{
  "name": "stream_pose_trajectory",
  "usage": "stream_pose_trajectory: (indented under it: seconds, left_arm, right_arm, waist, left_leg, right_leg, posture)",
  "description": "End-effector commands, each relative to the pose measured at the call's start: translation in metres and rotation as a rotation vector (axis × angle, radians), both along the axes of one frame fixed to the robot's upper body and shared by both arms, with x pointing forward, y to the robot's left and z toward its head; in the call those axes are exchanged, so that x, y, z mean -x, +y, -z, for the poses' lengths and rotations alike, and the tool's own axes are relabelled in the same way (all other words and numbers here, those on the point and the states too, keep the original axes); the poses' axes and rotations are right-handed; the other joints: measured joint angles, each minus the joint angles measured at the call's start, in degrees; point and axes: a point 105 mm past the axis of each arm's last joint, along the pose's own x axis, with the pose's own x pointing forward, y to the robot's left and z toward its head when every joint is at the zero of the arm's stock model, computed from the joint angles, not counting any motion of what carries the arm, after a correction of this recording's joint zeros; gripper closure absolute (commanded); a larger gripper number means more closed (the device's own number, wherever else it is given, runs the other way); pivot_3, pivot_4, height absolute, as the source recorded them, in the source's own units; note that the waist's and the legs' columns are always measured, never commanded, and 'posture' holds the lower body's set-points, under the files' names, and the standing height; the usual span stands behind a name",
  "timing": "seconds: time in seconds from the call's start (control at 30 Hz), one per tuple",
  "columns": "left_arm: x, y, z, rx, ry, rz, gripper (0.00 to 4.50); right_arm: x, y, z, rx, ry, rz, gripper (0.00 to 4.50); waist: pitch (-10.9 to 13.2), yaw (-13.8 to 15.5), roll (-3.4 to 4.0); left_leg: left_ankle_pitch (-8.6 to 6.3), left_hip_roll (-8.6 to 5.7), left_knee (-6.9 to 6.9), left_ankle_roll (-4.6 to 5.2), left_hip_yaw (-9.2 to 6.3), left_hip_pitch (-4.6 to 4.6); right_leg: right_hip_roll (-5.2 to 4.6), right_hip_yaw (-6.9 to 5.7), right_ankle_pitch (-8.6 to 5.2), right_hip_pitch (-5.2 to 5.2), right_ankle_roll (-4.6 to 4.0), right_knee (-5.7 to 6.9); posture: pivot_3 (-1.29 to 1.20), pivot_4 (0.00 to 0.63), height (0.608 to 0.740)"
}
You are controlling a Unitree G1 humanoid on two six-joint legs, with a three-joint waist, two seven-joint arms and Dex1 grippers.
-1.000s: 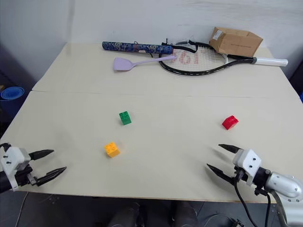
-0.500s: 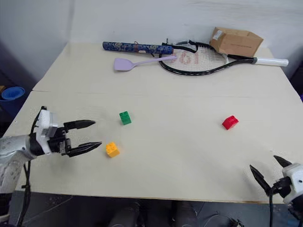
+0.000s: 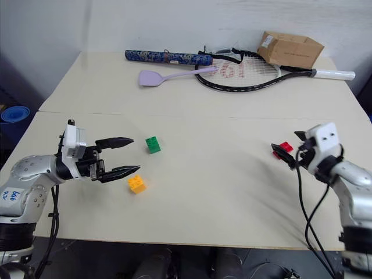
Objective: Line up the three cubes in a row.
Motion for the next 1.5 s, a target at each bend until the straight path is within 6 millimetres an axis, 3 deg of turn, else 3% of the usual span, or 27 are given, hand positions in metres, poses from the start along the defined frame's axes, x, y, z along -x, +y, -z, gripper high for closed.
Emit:
stream_pose_trajectory:
  seconds: [0.03,0.13,0.23,0.47,0.5,0.63,0.77,0.83,1.03,1.17,1.23,1.37,1.5]
  left_arm:
    - [0.003,-0.004,-0.004,-0.003,-0.018,0.014,0.0]
    - [0.004,-0.003,-0.004,-0.011,-0.018,0.002,0.0]
    - [0.007,0.001,-0.005,-0.015,-0.018,-0.014,0.0]
    - [0.01,0.005,-0.006,-0.018,-0.014,-0.033,0.0]
    - [0.01,0.005,-0.006,-0.018,-0.013,-0.034,0.0]
    - [0.01,0.006,-0.004,-0.021,0.0,-0.032,0.0]
    - [0.011,0.006,0.002,-0.037,0.026,-0.012,0.0]
    - [0.011,0.005,0.004,-0.042,0.033,-0.003,0.0]
    - [0.012,0.006,0.009,-0.086,0.036,0.02,0.0]
    - [0.013,0.015,0.007,-0.102,0.032,-0.008,0.0]
    - [0.014,0.022,0.005,-0.108,0.032,-0.032,0.0]
    - [0.016,0.036,0.005,-0.126,0.043,-0.085,0.0]
    - [0.024,0.07,0.009,-0.135,0.08,-0.205,0.0]
  right_arm:
    - [-0.013,-0.009,0.002,0.004,0.022,0.055,0.02]
    - [-0.017,-0.008,0.011,0.001,0.075,0.042,0.02]
    - [-0.013,-0.005,0.019,-0.003,0.106,0.022,0.56]
    - [0.009,0.002,0.015,-0.016,0.054,-0.074,2.92]
    - [0.013,0.007,0.009,-0.007,0.021,-0.119,2.97]
    - [0.044,0.065,-0.002,0.191,-0.002,-0.515,2.96]
    - [0.076,0.119,0.01,0.219,0.128,-0.899,2.96]
    - [0.08,0.124,0.021,0.238,0.187,-0.973,2.96]
    - [0.067,0.12,0.061,0.322,0.244,-1.042,2.96]
    - [0.058,0.118,0.068,0.393,0.202,-1.043,2.96]
    - [0.053,0.121,0.06,0.342,0.172,-1.02,2.96]
    - [0.056,0.122,0.047,0.316,0.135,-1.021,1.66]
    - [0.066,0.118,0.018,0.292,0.032,-0.993,0.39]
  waist:
    - [0.0,0.3,0.0]
    - [0.0,0.47,0.0]
    - [0.0,0.59,0.0]
    - [0.0,0.72,0.0]
    - [0.0,0.72,0.0]
    - [0.01,0.48,0.02]
    - [0.0,0.0,0.0]
    - [0.0,-0.03,-0.01]
    - [0.02,0.62,-0.05]
    - [-0.01,0.34,-0.09]
    - [-0.01,-0.06,-0.09]
    - [-0.01,-0.52,-0.09]
    - [0.0,-0.53,-0.07]
  left_leg:
    - [-0.02,-0.02,0.04,0.05,0.01,-0.11]
    - [-0.06,-0.01,0.33,0.12,-0.03,-0.54]
    - [-0.07,0.01,0.79,0.13,-0.05,-0.94]
    - [-0.03,0.03,0.91,0.14,-0.04,-0.82]
    - [-0.04,0.04,0.91,0.13,-0.04,-0.81]
    - [-0.05,0.05,0.9,0.12,0.0,-0.81]
    - [-0.08,0.15,0.89,0.06,0.01,-0.73]
    - [-0.09,0.18,0.89,0.04,-0.01,-0.73]
    - [-0.09,0.06,0.94,0.11,0.01,-0.77]
    - [-0.09,0.11,0.99,0.1,0.01,-0.74]
    - [-0.08,0.12,1.0,0.09,0.01,-0.72]
    - [-0.08,0.16,0.99,0.07,-0.01,-0.74]
    - [-0.12,0.18,0.96,0.04,-0.01,-0.79]
  right_leg:
    - [0.0,0.0,0.01,-0.05,0.01,-0.03]
    - [0.09,-0.04,0.06,-0.33,0.12,-0.05]
    - [0.29,-0.03,0.11,-0.66,0.19,0.16]
    - [0.1,0.12,0.15,-0.62,0.19,0.42]
    - [0.12,0.12,0.15,-0.62,0.19,0.42]
    - [0.14,0.13,0.15,-0.64,0.19,0.41]
    - [0.23,0.15,0.15,-0.61,0.18,0.41]
    - [0.25,0.14,0.15,-0.59,0.18,0.39]
    - [0.23,0.11,0.16,-0.6,0.16,0.35]
    - [0.23,0.12,0.17,-0.56,0.15,0.37]
    - [0.22,0.12,0.18,-0.55,0.12,0.38]
    - [0.19,0.11,0.18,-0.57,0.1,0.41]
    - [0.19,0.09,0.16,-0.63,0.08,0.38]
  posture:
    - [0.0,0.15,0.74]
    - [0.0,0.15,0.74]
    - [0.0,0.15,0.74]
    - [0.0,0.15,0.74]
    - [0.0,0.15,0.74]
    - [0.0,0.15,0.74]
    - [0.0,0.15,0.74]
    - [0.0,0.15,0.74]
    - [0.0,0.15,0.74]
    - [0.0,0.15,0.74]
    - [0.0,0.15,0.74]
    - [0.0,0.15,0.74]
    - [0.0,0.15,0.74]
